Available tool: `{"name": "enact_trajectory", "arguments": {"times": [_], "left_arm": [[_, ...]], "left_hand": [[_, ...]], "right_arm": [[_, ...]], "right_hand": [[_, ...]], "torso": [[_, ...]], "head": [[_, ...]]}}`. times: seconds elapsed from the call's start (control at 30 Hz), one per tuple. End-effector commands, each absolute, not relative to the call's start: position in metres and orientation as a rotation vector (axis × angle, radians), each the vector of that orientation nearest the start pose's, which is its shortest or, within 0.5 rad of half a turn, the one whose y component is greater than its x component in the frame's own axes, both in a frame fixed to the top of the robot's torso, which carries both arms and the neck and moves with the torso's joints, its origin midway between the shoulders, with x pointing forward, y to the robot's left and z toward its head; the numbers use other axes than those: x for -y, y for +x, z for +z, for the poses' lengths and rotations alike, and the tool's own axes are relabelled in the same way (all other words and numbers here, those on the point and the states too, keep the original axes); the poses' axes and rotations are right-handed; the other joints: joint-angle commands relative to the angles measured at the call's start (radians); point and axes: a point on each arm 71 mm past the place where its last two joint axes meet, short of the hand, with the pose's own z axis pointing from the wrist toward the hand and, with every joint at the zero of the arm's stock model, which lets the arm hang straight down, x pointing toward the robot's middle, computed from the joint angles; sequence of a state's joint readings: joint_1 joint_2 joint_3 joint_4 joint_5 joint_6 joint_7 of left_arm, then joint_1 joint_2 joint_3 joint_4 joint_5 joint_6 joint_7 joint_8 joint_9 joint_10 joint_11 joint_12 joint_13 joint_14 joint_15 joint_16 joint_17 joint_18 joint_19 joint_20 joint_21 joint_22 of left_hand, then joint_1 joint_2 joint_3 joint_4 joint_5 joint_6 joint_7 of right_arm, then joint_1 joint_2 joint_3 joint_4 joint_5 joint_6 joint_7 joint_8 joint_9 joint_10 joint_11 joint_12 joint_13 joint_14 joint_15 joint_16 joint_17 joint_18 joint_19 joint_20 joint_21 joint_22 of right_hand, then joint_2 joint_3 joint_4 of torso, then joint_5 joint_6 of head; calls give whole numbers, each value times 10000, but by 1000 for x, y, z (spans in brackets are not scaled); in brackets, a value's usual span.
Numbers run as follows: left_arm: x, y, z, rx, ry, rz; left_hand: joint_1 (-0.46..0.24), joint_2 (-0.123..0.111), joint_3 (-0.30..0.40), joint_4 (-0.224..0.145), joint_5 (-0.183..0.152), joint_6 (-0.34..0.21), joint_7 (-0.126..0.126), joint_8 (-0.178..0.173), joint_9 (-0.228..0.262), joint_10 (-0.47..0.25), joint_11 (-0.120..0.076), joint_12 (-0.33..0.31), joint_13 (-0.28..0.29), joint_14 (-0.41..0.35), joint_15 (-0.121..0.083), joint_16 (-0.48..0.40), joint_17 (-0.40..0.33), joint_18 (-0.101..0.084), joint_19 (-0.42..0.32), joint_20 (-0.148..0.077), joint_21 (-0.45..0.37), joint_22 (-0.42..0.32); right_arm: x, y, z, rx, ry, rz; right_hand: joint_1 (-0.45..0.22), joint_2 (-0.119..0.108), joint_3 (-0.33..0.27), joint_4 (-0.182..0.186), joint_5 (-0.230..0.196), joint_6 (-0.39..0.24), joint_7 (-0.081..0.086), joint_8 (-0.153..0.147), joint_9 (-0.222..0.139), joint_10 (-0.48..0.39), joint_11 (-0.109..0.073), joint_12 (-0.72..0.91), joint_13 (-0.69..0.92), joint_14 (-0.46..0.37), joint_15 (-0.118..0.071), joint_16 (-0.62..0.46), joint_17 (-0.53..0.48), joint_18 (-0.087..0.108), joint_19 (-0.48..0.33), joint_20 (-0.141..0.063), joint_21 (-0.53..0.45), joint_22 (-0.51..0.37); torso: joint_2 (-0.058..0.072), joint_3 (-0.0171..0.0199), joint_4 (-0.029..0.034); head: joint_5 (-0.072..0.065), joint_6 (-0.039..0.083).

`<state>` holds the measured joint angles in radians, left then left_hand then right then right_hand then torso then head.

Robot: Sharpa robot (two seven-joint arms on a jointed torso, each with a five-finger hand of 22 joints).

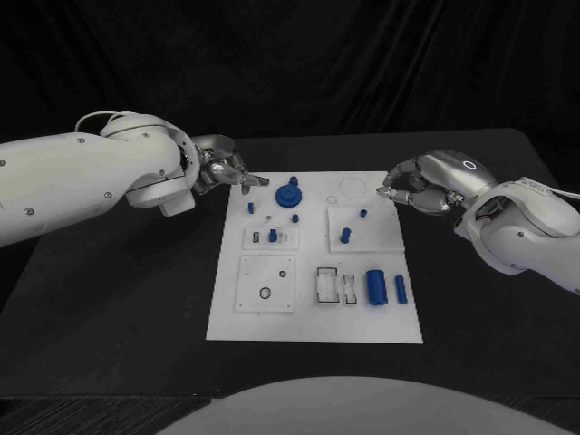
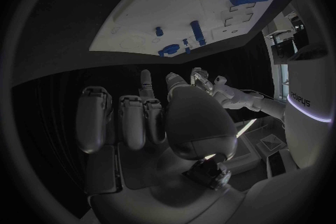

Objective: Assemble the parts on the task board

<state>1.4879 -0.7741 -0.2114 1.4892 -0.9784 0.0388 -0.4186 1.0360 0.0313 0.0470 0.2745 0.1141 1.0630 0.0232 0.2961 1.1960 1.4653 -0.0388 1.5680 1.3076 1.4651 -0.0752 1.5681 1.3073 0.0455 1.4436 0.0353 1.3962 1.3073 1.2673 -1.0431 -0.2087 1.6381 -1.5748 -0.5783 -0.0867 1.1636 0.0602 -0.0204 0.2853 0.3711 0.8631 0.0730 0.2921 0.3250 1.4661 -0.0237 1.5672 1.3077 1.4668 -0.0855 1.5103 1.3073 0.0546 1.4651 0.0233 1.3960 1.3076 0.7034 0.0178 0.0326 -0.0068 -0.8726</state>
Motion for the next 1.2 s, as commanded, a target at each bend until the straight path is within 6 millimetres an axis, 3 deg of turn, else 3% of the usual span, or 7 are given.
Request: {"name": "enact_trajectory", "arguments": {"times": [0.03,0.17,0.33,0.57,0.8,1.07,1.2], "left_arm": [[-198,518,-143,-21771,-1054,-4700],[-201,528,-143,-21860,-1117,-4425],[-201,535,-147,-21949,-1166,-4263],[-200,541,-157,-22273,-1169,-4035],[-201,545,-167,-22179,-846,-3695],[-204,545,-179,-22169,-652,-3413],[-204,546,-185,-22229,-677,-3322]], "left_hand": [[143,25,-7,-38,70,-73,13,-34,56,1055,15,28,2632,1057,-19,27,2635,16,48,7,64,1850],[308,54,4,-81,156,-148,27,-45,111,1055,28,28,2632,1057,-8,27,2635,17,48,17,56,1858],[361,65,5,-93,174,-183,34,-56,127,1055,34,28,2632,1057,-3,27,2635,19,44,22,49,1859],[374,75,1,-86,166,-205,43,-64,135,1055,41,28,2632,1057,2,27,2635,29,17,26,11,1844],[314,96,-125,50,-66,-309,99,-116,177,1055,93,28,2632,1057,46,27,2635,36,-14,62,-34,1846],[207,152,-249,133,-215,-398,147,-241,130,1055,135,28,2632,1057,85,27,2635,42,-37,97,-70,1851],[183,163,-267,141,-234,-390,150,-250,124,1055,139,28,2632,1057,89,27,2635,44,-42,102,-78,1850]], "right_arm": [[264,446,-184,-14621,-2019,5339],[263,446,-185,-14624,-2050,5365],[263,447,-185,-14625,-2081,5394],[262,447,-185,-14631,-2102,5414],[262,447,-185,-14626,-2111,5420],[263,447,-185,-14621,-2096,5397],[263,447,-185,-14622,-2094,5397]], "right_hand": [[59,34,41,40,58,78,-13,-41,-13,1047,4,36,2631,846,11,-11,1683,-150,380,41,37,2112],[74,30,44,29,83,91,-17,-40,-14,1047,1,36,2631,846,10,-12,1681,-151,382,40,41,2113],[84,28,46,23,101,96,-18,-41,-14,1047,0,36,2631,845,10,-15,1676,-150,380,40,37,2112],[109,25,54,13,138,106,-19,-45,-16,1047,-2,36,2631,843,8,-22,1664,-150,381,39,38,2112],[119,23,56,10,154,108,-20,-47,-17,1047,-2,36,2631,845,7,-17,1671,-149,380,38,36,2112],[128,19,58,9,171,114,-19,-49,-18,1047,-3,36,2631,841,7,-28,1653,-145,373,38,16,2106],[132,19,59,9,177,115,-19,-49,-19,1047,-2,36,2631,841,7,-28,1654,-143,369,38,7,2103]], "torso": [[31,22,-5],[32,29,12],[23,3,1],[38,-41,-12],[80,-100,-42],[72,-84,-22],[61,-96,-26]], "head": [[11,0],[-18,0],[-7,0],[104,0],[104,0],[66,0],[81,0]]}}
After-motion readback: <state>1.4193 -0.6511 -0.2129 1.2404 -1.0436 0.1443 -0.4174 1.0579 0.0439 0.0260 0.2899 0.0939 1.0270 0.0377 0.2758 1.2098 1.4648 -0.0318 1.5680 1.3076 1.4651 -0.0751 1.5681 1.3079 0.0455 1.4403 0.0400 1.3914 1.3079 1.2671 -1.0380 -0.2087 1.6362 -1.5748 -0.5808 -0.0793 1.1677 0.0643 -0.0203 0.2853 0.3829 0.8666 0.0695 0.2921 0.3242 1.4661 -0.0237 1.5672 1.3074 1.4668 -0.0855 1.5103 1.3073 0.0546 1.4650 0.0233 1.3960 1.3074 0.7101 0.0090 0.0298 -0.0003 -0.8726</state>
